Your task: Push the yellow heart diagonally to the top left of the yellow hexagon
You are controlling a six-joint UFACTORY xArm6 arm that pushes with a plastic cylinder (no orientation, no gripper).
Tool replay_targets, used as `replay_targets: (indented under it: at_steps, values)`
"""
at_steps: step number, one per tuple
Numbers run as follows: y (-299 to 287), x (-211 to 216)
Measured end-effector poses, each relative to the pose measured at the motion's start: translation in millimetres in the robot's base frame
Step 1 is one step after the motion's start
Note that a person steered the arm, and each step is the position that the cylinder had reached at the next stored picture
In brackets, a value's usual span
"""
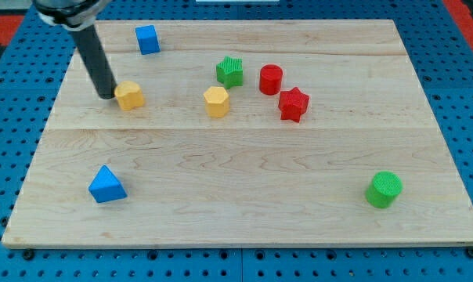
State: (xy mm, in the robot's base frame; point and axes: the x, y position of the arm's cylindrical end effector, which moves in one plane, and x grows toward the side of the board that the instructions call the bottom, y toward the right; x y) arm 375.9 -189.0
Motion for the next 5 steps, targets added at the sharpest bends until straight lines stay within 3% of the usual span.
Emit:
replay_targets:
  at_steps: [4, 5]
  values:
    - [0.1, 29.6]
    - [16.1, 15.7]
